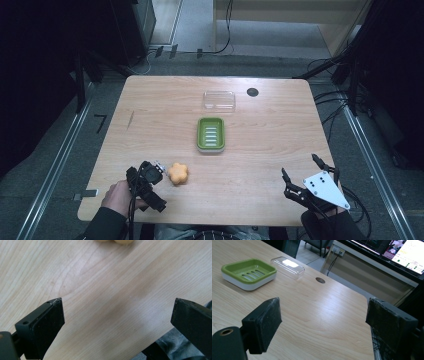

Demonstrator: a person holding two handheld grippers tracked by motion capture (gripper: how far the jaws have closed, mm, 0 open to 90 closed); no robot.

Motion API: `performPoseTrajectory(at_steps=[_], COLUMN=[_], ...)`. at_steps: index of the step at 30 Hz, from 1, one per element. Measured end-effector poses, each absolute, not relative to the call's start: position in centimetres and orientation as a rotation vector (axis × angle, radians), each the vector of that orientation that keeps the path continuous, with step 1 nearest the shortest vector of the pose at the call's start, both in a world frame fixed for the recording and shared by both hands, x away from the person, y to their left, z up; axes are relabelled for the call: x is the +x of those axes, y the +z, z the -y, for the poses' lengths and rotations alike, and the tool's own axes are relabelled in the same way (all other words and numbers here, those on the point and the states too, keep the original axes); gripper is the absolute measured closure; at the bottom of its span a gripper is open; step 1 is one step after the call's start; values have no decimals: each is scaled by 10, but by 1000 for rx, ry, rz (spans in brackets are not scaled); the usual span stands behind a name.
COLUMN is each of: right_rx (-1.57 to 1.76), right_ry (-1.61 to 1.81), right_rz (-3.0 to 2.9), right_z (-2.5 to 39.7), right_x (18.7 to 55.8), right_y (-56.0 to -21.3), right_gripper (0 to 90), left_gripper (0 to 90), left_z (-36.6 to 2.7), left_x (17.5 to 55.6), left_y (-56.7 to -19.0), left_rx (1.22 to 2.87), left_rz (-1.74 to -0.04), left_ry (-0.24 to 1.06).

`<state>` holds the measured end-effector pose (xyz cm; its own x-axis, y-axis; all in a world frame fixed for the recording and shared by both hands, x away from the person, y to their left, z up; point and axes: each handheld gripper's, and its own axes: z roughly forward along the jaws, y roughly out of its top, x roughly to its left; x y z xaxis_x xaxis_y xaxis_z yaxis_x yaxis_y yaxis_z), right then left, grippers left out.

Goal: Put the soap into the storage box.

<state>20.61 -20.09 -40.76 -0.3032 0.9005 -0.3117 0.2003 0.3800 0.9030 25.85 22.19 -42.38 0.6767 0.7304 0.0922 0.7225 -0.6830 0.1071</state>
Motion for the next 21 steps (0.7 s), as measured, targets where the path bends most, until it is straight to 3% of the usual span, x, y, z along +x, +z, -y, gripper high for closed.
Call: performPoseTrajectory(at_steps=[21], right_rx=[966], right_ry=[982], right_rz=[-1745], right_z=[201], right_x=[206], right_y=[-408], right_gripper=[133], left_gripper=[0], left_z=[-200], left_x=[280], left_y=[-419], left_rx=[2816], left_rz=[-1150], left_ry=[210])
